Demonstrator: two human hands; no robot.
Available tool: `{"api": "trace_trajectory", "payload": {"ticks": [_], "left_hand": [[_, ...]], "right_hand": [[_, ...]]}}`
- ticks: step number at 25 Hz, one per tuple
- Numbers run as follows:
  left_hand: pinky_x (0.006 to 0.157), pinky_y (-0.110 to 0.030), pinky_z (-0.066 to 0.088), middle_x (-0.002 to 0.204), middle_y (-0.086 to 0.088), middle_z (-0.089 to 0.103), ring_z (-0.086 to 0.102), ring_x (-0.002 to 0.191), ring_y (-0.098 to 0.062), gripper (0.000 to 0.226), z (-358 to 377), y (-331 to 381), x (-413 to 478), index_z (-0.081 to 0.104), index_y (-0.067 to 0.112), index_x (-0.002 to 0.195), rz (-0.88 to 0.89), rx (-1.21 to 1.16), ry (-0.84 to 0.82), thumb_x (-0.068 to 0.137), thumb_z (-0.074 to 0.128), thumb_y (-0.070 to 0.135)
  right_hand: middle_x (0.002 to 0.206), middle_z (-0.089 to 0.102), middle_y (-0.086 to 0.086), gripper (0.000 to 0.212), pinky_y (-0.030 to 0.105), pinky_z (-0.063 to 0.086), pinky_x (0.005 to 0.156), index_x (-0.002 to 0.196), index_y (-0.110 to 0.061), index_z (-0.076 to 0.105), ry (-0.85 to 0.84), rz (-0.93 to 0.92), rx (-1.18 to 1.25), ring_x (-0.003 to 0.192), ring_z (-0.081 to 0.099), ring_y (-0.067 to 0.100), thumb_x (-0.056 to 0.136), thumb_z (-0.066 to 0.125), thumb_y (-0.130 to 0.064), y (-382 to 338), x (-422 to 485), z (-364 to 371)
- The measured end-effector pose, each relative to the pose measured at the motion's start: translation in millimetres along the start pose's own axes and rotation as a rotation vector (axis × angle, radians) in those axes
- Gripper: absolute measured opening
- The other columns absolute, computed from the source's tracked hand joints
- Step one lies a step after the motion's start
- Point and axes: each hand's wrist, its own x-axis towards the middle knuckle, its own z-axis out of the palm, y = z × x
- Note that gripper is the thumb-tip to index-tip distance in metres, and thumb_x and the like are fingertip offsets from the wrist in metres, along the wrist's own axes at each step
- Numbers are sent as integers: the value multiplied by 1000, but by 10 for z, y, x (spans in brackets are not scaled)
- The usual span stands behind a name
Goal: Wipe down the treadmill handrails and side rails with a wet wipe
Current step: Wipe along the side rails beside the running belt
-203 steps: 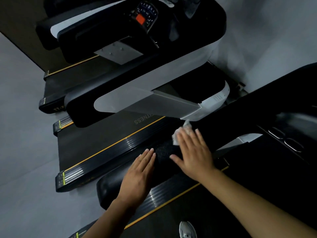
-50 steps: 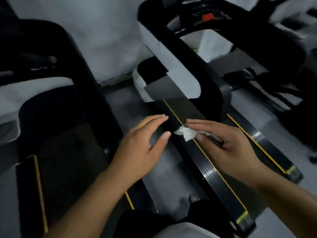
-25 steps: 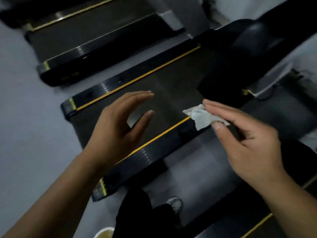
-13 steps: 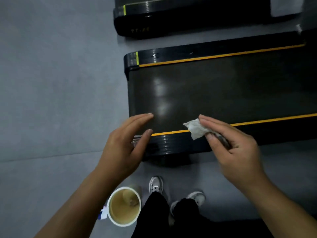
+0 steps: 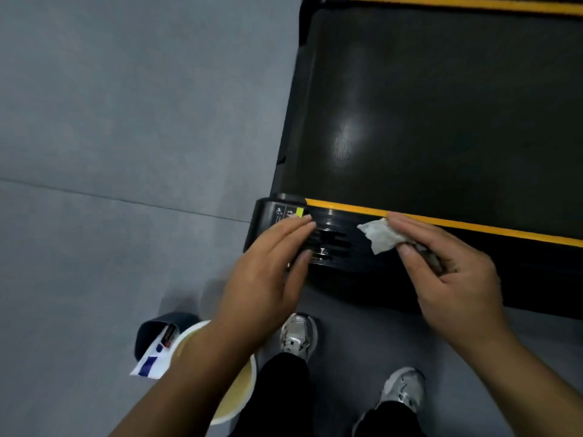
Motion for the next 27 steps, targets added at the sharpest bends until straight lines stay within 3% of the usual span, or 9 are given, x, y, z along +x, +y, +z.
{"api": "trace_trajectory", "payload": {"ticks": [4, 9, 11, 14, 17, 19, 22, 25, 27], "left_hand": [[116, -36, 42, 147, -5, 57, 52, 138, -18, 41, 860, -763, 15, 58, 7, 142, 27, 107, 42, 104, 55, 20], [123, -38, 32, 155, -9, 49, 41, 147, -24, 47, 1481, -1448, 148, 52, 6, 148, 35, 310, 20, 103, 56, 22], [122, -44, 33, 155, -12, 49, 41, 146, -29, 49, 1540, -1645, 218, 52, 4, 147, 81, 379, 5, 103, 53, 26], [116, -46, 40, 150, -9, 53, 47, 141, -27, 49, 1562, -1747, 330, 56, 6, 144, 72, 391, 57, 101, 51, 31], [115, -42, 41, 147, -7, 55, 50, 137, -23, 47, 1635, -1697, 347, 58, 7, 142, 35, 361, 123, 100, 51, 29], [118, -40, 38, 149, -7, 54, 48, 140, -22, 47, 1700, -1678, 329, 57, 6, 142, -1, 325, 148, 101, 50, 27], [117, -45, 39, 149, -7, 54, 47, 141, -22, 48, 1760, -1676, 305, 57, 5, 142, -26, 270, 182, 101, 47, 27], [118, -46, 39, 149, -8, 54, 46, 142, -23, 48, 1740, -1707, 314, 57, 5, 143, 6, 262, 188, 102, 46, 28], [122, -43, 33, 152, -8, 52, 42, 145, -23, 49, 1742, -1727, 305, 56, 5, 145, 22, 262, 176, 102, 45, 27]], "right_hand": [[126, 69, -8, 36, 15, 45, 104, 125, -11, 73, -35, -81, -23, 122, 62, -2, 94, 65, 5, 921, 56, 487], [115, 71, -7, 34, 11, 46, 99, 116, -11, 77, -25, -234, -108, 109, 65, 1, 90, 66, 10, 1882, 224, 1024], [112, 73, -4, 32, 20, 52, 95, 114, -12, 76, -24, -278, -170, 104, 68, 10, 90, 66, 8, 2102, 286, 1162], [101, 73, 2, 26, 40, 58, 77, 107, -11, 73, -9, -372, -298, 92, 67, 23, 89, 66, 6, 2255, 421, 1338], [96, 73, 3, 20, 41, 52, 82, 97, -11, 73, -1, -576, -457, 95, 61, 26, 89, 59, -2, 2246, 521, 1468], [110, 73, 3, 28, 40, 45, 97, 105, -13, 74, -46, -587, -620, 107, 58, 27, 97, 47, -20, 2263, 481, 1502], [148, 56, 13, 59, 50, 30, 119, 139, -9, 60, -130, -439, -810, 142, 45, 31, 102, 37, -48, 2290, 236, 1557], [164, 33, 18, 80, 57, 22, 123, 156, -5, 40, -217, -359, -904, 156, 23, 32, 100, 28, -62, 2274, 44, 1657], [165, 29, 20, 83, 60, 23, 122, 156, -4, 37, -215, -320, -940, 156, 21, 34, 99, 28, -63, 2262, -38, 1679]]}}
